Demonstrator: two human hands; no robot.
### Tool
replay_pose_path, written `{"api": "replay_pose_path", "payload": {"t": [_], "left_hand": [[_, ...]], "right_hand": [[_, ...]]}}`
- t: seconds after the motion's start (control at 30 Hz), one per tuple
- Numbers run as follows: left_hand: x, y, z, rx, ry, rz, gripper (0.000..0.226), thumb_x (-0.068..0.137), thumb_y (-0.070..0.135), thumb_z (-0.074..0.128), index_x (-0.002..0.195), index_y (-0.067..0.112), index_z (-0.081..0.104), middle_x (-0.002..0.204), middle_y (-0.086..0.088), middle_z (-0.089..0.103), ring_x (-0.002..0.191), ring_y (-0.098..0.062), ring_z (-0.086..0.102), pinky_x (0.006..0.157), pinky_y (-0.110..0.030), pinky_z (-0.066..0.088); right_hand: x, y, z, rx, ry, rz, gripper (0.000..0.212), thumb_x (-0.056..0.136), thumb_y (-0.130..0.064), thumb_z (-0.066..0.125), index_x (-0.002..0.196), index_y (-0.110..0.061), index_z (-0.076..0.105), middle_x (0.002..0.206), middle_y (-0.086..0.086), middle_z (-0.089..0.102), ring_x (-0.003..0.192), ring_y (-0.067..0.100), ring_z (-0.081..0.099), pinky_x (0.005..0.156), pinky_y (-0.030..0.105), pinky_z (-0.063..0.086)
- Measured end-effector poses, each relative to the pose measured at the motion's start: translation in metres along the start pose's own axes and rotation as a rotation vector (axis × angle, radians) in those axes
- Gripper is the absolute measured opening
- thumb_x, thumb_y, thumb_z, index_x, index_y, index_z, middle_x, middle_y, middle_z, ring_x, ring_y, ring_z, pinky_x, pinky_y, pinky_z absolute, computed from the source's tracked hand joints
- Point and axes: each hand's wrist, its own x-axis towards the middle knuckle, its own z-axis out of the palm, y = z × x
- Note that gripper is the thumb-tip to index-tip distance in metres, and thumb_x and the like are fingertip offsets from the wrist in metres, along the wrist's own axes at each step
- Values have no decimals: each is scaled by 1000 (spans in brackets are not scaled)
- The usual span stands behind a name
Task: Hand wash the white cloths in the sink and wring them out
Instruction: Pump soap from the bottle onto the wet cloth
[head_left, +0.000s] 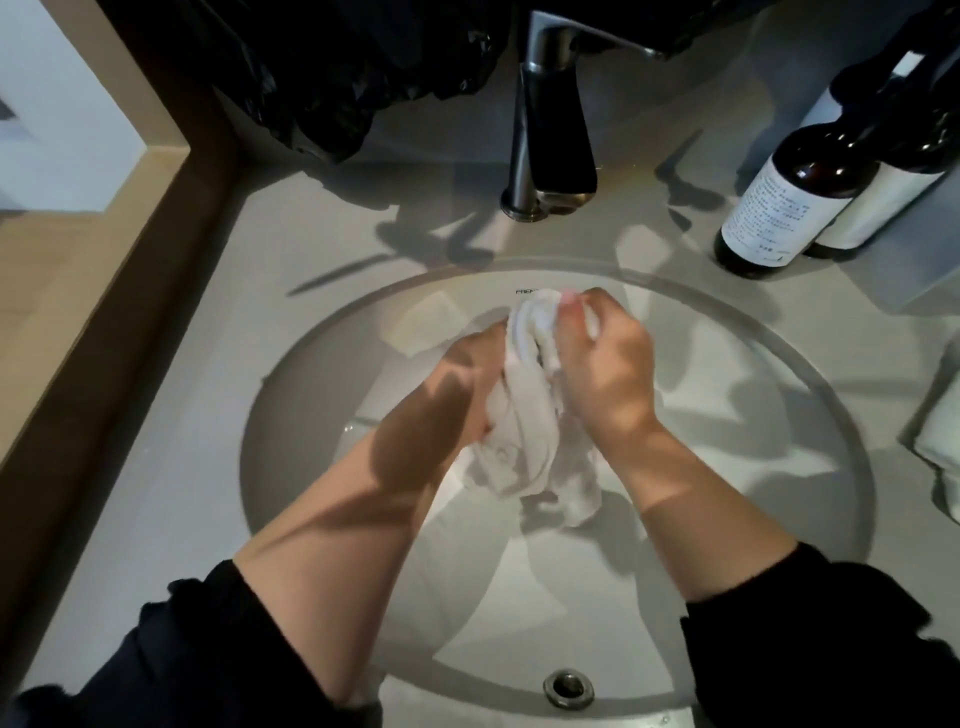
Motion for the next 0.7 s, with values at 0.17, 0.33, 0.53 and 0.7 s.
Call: {"api": "replay_pose_path", "payload": {"t": [0.17, 0.33, 0.53, 0.7], "left_hand": [[23, 0, -16, 725, 239, 230, 26, 98, 31, 47, 102, 11, 64, 106, -9, 63, 101, -27, 58, 74, -23, 37], [40, -22, -28, 1180, 183, 158, 49, 93, 40, 50, 138, 22, 41, 139, -5, 47, 128, -26, 43, 104, -35, 37], [45, -51, -28, 1175, 118, 72, 62, 88, 42, 55, 142, 21, 32, 143, -9, 31, 132, -31, 34, 103, -39, 35], [40, -52, -26, 1048, 171, 171, 59, 87, 38, 62, 138, 19, 40, 139, -9, 39, 126, -32, 42, 101, -39, 40]], "right_hand": [[33, 32, -33, -496, -459, 288, 39, 95, -39, 46, 70, -13, 60, 72, 4, 58, 78, 29, 56, 69, 29, 40], [35, 39, -35, -546, -433, 211, 18, 92, -22, 54, 100, -19, 69, 115, 8, 62, 108, 27, 58, 93, 28, 47], [35, -35, -52, 807, -128, 389, 27, 91, 11, 44, 99, -8, 61, 87, 12, 67, 78, 23, 65, 74, 31, 50], [51, -94, -75, 1005, -201, 321, 39, 89, 13, 30, 115, -4, 54, 103, 9, 65, 91, 17, 63, 74, 27, 50]]}}
